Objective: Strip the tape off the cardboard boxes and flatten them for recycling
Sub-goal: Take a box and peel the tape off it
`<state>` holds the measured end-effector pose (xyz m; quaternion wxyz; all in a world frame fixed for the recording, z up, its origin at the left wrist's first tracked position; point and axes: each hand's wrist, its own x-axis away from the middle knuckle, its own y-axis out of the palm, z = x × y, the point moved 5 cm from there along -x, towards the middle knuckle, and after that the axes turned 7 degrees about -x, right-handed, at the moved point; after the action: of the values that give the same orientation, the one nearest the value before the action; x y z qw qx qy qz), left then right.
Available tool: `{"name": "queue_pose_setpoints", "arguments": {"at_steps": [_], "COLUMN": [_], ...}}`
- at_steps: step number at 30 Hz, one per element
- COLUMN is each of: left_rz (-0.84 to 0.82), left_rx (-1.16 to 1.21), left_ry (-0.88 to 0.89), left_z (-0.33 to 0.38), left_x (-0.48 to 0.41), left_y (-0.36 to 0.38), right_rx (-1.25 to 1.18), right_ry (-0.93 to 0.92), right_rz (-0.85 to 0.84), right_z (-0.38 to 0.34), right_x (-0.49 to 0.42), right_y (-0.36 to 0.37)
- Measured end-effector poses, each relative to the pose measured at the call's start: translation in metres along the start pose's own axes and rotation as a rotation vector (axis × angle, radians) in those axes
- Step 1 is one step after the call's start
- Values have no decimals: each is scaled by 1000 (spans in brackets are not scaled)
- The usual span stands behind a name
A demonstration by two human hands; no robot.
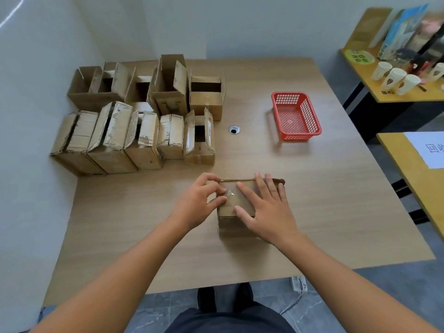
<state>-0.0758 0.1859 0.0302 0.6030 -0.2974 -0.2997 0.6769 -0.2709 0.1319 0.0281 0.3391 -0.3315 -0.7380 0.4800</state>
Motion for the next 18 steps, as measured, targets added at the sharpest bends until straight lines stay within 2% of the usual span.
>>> {"name": "queue_pose_setpoints", "arguments": {"at_steps": [7,14,18], "left_rz": [-42,-123,-248], "left_rx": [-43,-457,-413], "left_ry": [21,111,113], "left_z": [-1,15,14], "left_x": [-4,-18,-28], "left_y": [-10,-25,-24], "right_rx": [-6,-10,-14], "right_ry": [56,92,99], "right_rz": [20,45,41], "right_z": [2,-10,-11], "right_x": [4,4,5], "right_y": [3,6,7]}}
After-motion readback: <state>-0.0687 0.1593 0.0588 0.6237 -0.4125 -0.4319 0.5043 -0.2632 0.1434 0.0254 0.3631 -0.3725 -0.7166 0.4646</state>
